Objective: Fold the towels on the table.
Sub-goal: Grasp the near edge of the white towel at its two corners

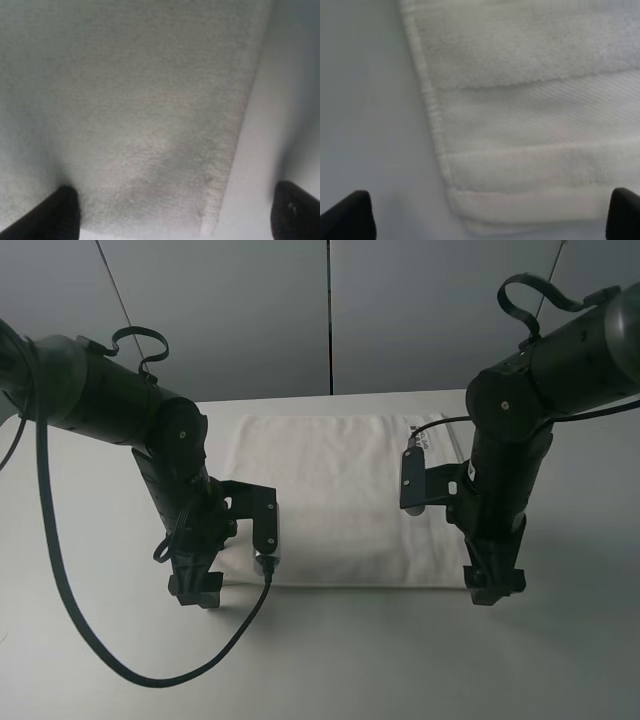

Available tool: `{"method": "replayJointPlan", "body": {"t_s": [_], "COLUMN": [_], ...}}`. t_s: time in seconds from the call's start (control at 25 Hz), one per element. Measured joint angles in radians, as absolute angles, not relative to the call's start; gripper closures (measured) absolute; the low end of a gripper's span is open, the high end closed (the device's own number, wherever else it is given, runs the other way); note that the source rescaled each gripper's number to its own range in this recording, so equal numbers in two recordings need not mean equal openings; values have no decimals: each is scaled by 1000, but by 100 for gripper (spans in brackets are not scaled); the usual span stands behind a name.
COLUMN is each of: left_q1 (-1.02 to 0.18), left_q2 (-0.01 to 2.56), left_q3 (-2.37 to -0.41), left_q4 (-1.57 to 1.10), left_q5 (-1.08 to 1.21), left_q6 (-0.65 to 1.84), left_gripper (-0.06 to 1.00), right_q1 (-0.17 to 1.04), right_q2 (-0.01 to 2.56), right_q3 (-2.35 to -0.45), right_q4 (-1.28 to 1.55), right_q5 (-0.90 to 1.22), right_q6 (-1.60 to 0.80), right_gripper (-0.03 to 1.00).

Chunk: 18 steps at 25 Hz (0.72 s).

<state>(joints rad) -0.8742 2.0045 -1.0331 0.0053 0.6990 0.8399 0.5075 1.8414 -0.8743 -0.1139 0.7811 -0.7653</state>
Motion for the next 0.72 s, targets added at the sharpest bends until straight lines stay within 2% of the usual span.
{"method": "replayJointPlan", "body": {"t_s": [0.72], "left_q1": [-874], "left_q2": [2004], "left_q3": [-1033], "left_q4": [5], "left_q5": [699], "left_q6": [840], "left_gripper": [-5], "right_q1": [507], "right_q2": [1896], "right_q3": [-848], "right_q4": [-67], "right_q5": [736], "right_q6": [-797], "right_gripper": [-3]}}
